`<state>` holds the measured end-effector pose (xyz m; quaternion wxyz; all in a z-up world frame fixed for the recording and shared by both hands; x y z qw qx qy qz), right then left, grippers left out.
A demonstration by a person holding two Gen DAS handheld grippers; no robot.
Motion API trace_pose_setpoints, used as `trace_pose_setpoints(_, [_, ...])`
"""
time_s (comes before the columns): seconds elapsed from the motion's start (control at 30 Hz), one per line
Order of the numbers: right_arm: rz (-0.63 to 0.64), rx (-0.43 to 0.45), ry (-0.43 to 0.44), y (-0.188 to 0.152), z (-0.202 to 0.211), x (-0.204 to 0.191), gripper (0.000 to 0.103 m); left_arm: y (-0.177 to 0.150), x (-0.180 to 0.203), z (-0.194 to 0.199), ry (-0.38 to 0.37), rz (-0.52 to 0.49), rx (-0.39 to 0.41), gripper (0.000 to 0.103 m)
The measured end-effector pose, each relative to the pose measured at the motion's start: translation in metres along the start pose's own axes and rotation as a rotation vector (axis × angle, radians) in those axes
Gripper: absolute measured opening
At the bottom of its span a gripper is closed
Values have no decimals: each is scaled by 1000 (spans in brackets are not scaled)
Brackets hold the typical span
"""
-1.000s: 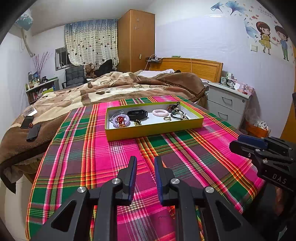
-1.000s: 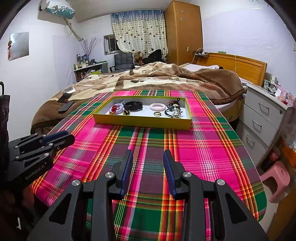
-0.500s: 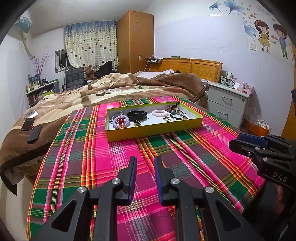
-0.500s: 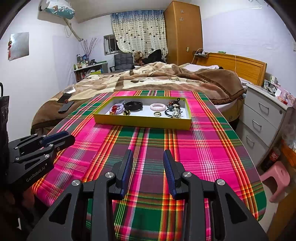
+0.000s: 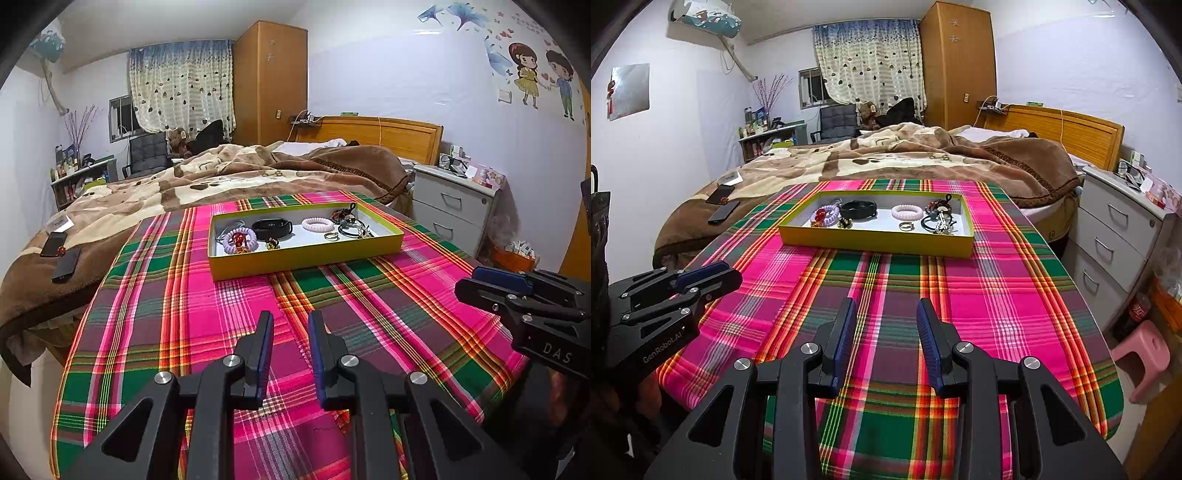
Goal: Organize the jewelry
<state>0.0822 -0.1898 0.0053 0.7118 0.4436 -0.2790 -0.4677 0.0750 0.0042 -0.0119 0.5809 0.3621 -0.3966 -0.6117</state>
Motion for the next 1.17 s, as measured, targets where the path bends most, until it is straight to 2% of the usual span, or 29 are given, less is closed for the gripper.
trace_pose_setpoints(1.17, [1,-1,0,0,1,-1,35,-9,-1,-4,22,0,-5,18])
Point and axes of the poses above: each gripper's, at about its wrist camera, not at the fingertips, and z roughly against the way its jaws point, x to its right, y to its top, the point moved 3 cm from there along -z, roughly the way its jaws point, and after that the axes turned 8 degrees about x, right-handed, at the moved point
